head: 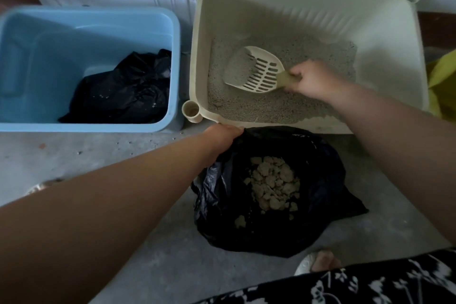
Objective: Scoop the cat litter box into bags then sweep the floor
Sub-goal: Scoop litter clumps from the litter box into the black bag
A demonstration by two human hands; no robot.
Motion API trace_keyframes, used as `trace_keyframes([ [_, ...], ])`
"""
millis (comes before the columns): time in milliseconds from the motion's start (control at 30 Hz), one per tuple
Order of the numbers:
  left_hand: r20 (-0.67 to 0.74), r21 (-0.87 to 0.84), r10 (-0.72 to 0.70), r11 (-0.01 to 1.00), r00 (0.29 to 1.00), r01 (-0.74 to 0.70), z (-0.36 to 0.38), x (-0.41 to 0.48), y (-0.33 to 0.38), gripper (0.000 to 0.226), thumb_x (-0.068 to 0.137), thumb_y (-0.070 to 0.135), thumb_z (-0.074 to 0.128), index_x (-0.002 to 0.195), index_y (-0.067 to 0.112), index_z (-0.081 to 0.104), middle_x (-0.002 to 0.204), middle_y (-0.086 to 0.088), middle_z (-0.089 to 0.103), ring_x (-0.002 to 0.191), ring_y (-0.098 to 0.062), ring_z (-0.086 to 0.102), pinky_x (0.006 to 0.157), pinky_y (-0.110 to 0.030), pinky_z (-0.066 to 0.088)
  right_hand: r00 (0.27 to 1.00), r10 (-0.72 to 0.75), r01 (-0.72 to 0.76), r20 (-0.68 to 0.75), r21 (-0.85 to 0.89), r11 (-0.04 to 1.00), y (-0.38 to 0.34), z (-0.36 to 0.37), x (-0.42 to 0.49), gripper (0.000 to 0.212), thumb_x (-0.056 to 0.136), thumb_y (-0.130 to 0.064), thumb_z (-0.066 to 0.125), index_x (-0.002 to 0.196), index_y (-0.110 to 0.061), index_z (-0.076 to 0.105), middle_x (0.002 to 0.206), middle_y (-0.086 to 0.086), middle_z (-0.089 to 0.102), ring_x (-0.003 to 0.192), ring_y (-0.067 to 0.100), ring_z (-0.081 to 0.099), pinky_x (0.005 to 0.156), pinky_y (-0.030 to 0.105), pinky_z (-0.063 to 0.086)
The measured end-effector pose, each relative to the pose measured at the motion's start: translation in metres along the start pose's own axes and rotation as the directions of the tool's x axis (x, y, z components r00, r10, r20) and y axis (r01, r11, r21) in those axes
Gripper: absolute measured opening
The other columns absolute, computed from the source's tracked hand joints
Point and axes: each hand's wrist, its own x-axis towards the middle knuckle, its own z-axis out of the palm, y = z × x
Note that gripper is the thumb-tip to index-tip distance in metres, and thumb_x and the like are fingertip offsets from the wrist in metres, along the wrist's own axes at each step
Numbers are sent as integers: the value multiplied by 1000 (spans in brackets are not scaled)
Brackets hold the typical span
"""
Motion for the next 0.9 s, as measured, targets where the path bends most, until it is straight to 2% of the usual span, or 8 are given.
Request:
trace_keyframes([
  [100, -8, 2, 1, 1000, 1000, -1, 0, -1, -2, 45, 92, 34, 60, 130, 10, 57, 134, -8, 57, 123, -27, 53, 110, -39, 39, 998, 12, -9, 69, -42, 999, 1, -22, -11, 38, 82, -22, 71, 118, -13, 66, 112, 6, 67, 96, 24, 59, 82, 31, 40],
  [233, -4, -9, 3, 1000, 1000, -3, 2, -1, -6, 42, 90, 35, 62, 125, 12, 62, 129, -10, 60, 117, -29, 57, 107, -41, 42, 979, 39, 17, 198, -274, 962, -12, -37, -20, 39, 78, -24, 75, 116, -17, 68, 99, 3, 67, 85, 21, 56, 72, 29, 37],
  [400, -3, -30, 12, 999, 1000, -12, 3, 1, -5, 40, 91, 32, 62, 126, 12, 61, 130, -9, 60, 119, -27, 56, 108, -40, 41, 980, -12, 101, 196, -451, 887, -39, -26, -16, 34, 78, -29, 74, 107, -12, 71, 88, 5, 69, 81, 24, 62, 70, 31, 46],
  [500, -4, -46, 14, 999, 1000, -14, 1, 3, -6, 47, 90, 32, 63, 131, 11, 57, 132, -8, 59, 120, -27, 55, 108, -40, 41, 983, -84, 146, 165, -409, 901, -46, -6, -10, 23, 79, -27, 73, 96, -12, 71, 71, 3, 62, 66, 21, 58, 60, 26, 45],
  [567, -9, -58, 15, 998, 1000, -16, 1, 6, -6, 49, 89, 33, 63, 132, 11, 56, 131, -7, 59, 120, -27, 56, 108, -40, 41, 985, -107, 148, 134, -356, 923, -40, 3, -9, 19, 81, -24, 68, 97, -14, 70, 73, 3, 62, 65, 20, 56, 57, 24, 42],
  [667, -9, -58, 11, 998, 1000, -11, 1, 8, -7, 51, 88, 34, 64, 133, 11, 55, 132, -6, 59, 120, -26, 55, 108, -41, 41, 984, -97, 128, 146, -214, 968, -23, 13, -12, 37, 81, -33, 70, 115, -19, 67, 101, 4, 69, 88, 24, 62, 77, 33, 51],
  [767, -8, -42, 11, 999, 1000, -11, 2, 8, -7, 52, 87, 36, 64, 132, 12, 56, 131, -6, 59, 120, -27, 55, 107, -41, 41, 987, -80, 89, 142, -55, 995, -15, 24, -19, 48, 81, -33, 72, 126, -21, 61, 119, 3, 67, 105, 23, 61, 94, 36, 48],
  [900, -8, -22, 11, 1000, 1000, -11, 0, 9, -6, 46, 88, 36, 63, 127, 13, 61, 129, -8, 60, 119, -29, 56, 107, -43, 42, 990, -87, 75, 114, 108, 991, -12, 23, -26, 52, 82, -29, 72, 131, -18, 57, 126, 3, 63, 111, 19, 59, 92, 25, 40],
])
